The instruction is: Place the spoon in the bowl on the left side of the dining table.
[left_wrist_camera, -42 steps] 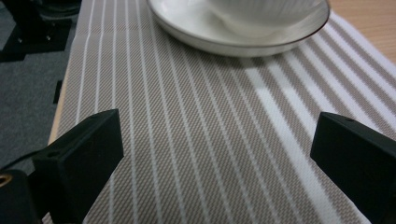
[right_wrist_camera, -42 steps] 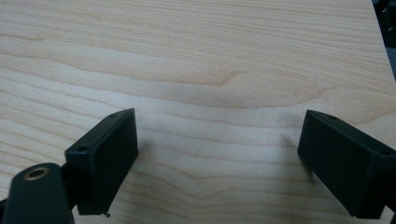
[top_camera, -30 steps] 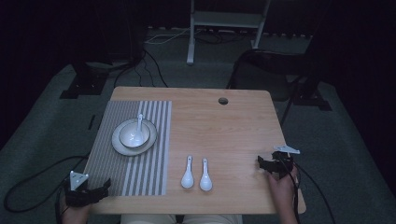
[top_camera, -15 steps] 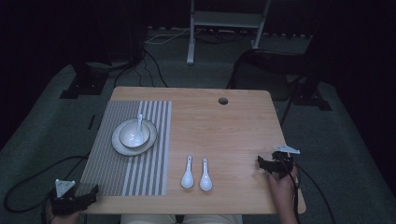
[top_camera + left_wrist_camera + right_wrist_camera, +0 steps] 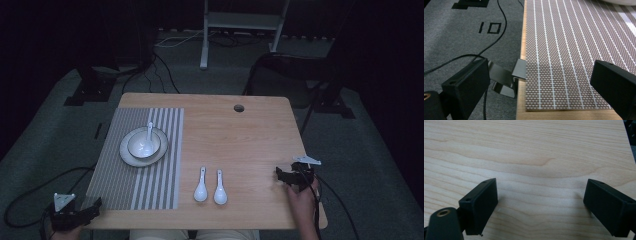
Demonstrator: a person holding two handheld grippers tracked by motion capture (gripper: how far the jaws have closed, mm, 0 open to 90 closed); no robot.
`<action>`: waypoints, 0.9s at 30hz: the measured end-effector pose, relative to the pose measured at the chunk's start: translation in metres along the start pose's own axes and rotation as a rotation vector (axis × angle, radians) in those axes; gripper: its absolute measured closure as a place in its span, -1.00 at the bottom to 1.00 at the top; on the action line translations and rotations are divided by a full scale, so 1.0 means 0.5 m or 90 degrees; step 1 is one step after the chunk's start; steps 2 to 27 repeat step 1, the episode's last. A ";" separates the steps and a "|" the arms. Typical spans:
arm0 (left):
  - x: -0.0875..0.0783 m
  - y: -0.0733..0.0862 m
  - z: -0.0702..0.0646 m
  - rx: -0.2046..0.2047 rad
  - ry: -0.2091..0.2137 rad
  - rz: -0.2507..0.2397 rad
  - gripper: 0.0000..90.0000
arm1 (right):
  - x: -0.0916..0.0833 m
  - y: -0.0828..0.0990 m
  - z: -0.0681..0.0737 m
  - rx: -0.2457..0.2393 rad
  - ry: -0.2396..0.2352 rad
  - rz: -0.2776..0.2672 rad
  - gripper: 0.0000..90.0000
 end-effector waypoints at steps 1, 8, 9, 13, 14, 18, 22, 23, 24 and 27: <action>0.001 0.001 0.000 0.002 0.000 0.003 -0.94 | 0.000 0.000 0.000 0.000 0.000 0.000 -0.75; 0.001 0.001 0.000 0.002 0.000 0.003 -0.94 | 0.000 0.000 0.000 0.000 0.000 0.000 -0.75; 0.001 0.001 0.000 0.002 0.000 0.003 -0.94 | 0.000 0.000 0.000 0.000 0.000 0.000 -0.75; 0.001 0.001 0.000 0.002 0.000 0.003 -0.94 | 0.000 0.000 0.000 0.000 0.000 0.000 -0.75; 0.001 0.001 0.000 0.002 0.000 0.003 -0.94 | 0.000 0.000 0.000 0.000 0.000 0.000 -0.75; 0.001 0.001 0.000 0.002 0.000 0.003 -0.94 | 0.000 0.000 0.000 0.000 0.000 0.000 -0.75; 0.001 0.001 0.000 0.002 0.000 0.003 -0.94 | 0.000 0.000 0.000 0.000 0.000 0.000 -0.75; 0.001 0.001 0.000 0.002 0.000 0.003 -0.94 | 0.000 0.000 0.000 0.000 0.000 0.000 -0.75; 0.001 0.001 0.000 0.002 0.000 0.003 -0.94 | 0.000 0.000 0.000 0.000 0.000 0.000 -0.75; 0.001 0.001 0.000 0.002 0.000 0.003 -0.94 | 0.000 0.000 0.000 0.000 0.000 0.000 -0.75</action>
Point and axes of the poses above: each handheld gripper's, and its own axes: x roughly forward along the jaws, y roughly out of its underside, z roughly to its left, the point moved 9 cm from there along x, roughly forward along the jaws, and after that the axes turned 3 degrees about -y, right-handed, at the moved point
